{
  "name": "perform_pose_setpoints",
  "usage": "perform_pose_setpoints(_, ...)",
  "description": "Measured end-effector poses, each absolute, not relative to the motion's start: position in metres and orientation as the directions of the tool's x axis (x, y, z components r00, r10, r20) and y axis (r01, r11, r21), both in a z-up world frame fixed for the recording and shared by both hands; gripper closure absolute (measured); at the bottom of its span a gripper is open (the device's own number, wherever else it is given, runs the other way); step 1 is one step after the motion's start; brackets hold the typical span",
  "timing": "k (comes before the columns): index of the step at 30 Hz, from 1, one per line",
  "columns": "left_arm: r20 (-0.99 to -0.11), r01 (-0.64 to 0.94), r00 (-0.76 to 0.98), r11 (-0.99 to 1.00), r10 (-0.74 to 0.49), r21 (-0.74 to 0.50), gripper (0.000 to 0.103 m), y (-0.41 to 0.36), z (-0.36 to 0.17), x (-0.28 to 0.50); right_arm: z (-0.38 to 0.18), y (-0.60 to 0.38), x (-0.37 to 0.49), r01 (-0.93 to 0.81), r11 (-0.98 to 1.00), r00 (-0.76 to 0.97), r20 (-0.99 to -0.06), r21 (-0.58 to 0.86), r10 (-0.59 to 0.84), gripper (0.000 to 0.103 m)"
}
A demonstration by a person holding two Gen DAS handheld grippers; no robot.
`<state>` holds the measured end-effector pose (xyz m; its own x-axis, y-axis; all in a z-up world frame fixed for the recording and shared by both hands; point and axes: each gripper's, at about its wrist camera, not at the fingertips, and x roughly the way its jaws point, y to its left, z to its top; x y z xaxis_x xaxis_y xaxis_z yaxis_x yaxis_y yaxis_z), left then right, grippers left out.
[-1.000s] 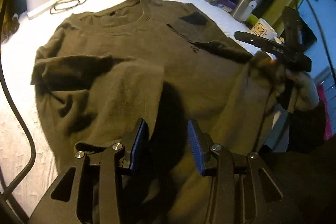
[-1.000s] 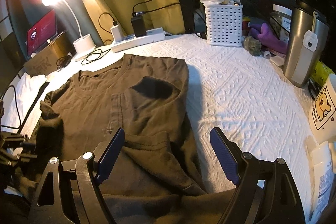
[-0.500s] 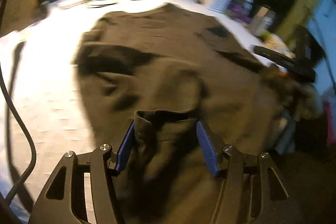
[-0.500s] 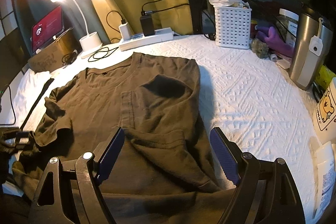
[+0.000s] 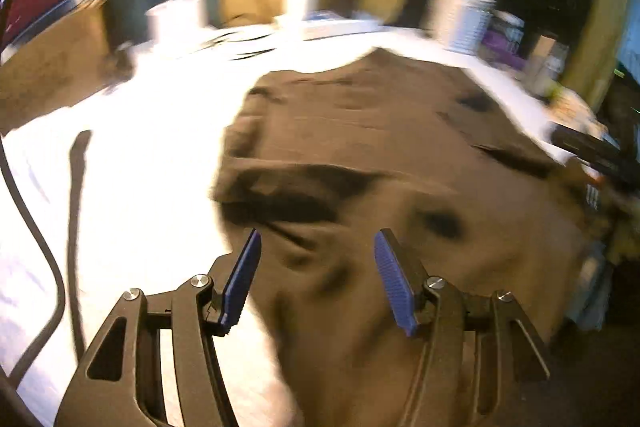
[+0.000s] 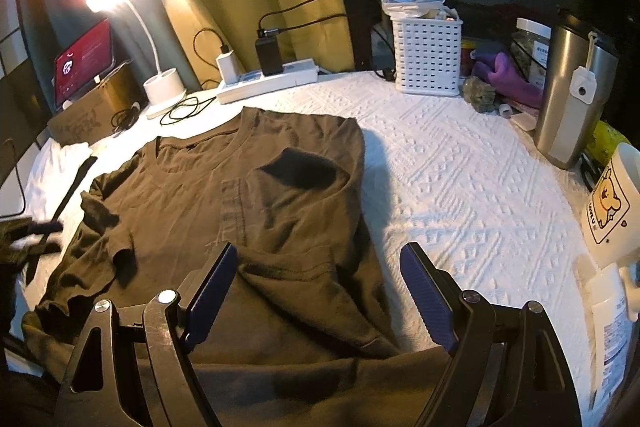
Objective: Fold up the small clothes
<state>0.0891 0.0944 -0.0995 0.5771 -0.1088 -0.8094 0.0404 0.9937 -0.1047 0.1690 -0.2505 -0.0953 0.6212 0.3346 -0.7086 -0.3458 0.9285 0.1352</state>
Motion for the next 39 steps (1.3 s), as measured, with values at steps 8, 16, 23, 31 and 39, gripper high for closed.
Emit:
perform_pose_setpoints(8,-0.812,-0.024,0.583,0.998,-0.030,-0.054,0.048,0.104,-0.127,0.131,-0.093,-0.257,0.179,-0.338,0.933,0.627,-0.711,0.121,0.319,0.018)
perform_pose_setpoints(16,-0.775,-0.124,0.625,0.992,0.094,0.021,0.089,0.115,-0.127,0.146,-0.099,-0.253,0.196,-0.349,0.928,0.610,-0.721,0.128,0.328,0.018)
perform_pose_setpoints(23,-0.774,-0.184,0.612,0.981,0.163,0.061,0.085,0.125,-0.127,0.148,-0.096,-0.263,0.195,-0.341,0.934,0.619,-0.721,0.112,0.312,0.018)
perform_pose_setpoints(31,-0.751,-0.157,0.650,0.987,0.116,0.017,0.056,0.117,-0.091,0.109,-0.085,-0.294,0.166,-0.293,0.952,0.659,-0.702,0.090,0.269,0.018)
perform_pose_setpoints(39,-0.751,-0.082,0.658,0.997,0.050,-0.005,0.056,0.096,-0.071,0.043,-0.091,-0.308,0.128,-0.283,0.957,0.653,-0.720,0.058,0.237,0.039)
